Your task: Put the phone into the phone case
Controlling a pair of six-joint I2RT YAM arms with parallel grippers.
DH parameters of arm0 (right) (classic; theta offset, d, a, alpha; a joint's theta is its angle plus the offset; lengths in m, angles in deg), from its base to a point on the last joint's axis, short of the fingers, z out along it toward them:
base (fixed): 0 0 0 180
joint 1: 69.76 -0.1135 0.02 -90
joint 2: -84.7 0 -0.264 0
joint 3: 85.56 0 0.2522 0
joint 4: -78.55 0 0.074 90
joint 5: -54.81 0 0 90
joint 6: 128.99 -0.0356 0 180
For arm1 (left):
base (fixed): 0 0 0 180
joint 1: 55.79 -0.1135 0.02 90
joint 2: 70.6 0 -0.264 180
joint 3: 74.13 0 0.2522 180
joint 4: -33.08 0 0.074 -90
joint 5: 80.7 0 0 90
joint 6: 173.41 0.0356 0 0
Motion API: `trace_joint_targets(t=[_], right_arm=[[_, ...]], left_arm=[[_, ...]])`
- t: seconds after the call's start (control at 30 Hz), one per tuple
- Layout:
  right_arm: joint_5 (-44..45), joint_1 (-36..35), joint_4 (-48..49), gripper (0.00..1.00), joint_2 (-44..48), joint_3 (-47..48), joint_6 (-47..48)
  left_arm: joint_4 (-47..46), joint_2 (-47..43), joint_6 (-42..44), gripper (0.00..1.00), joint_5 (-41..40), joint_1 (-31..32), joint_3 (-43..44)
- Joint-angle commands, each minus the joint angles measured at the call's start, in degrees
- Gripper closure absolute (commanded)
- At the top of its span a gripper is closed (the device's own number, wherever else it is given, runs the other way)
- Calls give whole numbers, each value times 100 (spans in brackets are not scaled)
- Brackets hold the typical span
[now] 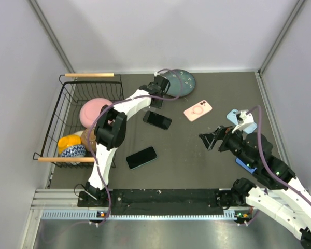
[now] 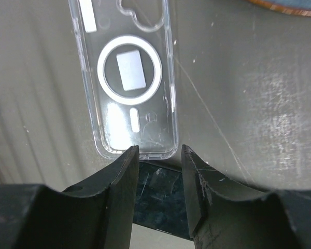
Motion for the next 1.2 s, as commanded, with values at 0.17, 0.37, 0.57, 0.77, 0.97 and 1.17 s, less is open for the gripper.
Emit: trace_joint_targets(t=[0.17,0.37,0.57,0.77,0.97,1.17], right_arm=[[-23,-47,303,8,-259,-44,-43],[-110,-56,303,8,-92,-45,-61],[-84,-56,188,8,162,-45,-61],[-5,-47,39,8,382,-53,-43],[66,-56,39,8,470,-71,-113],[30,-56,-145,9,514,-18,-113]], left_arm=[[-620,-388,-244,56,-477,211,-334],[-532,-107,-350,55,-512,255,-71],[-471,60,-333,55,-574,238,8],[-391,218,-420,56,-424,220,-18],[-356,403,-262,56,-353,220,149],[-347,491,-359,59,-196,150,79]])
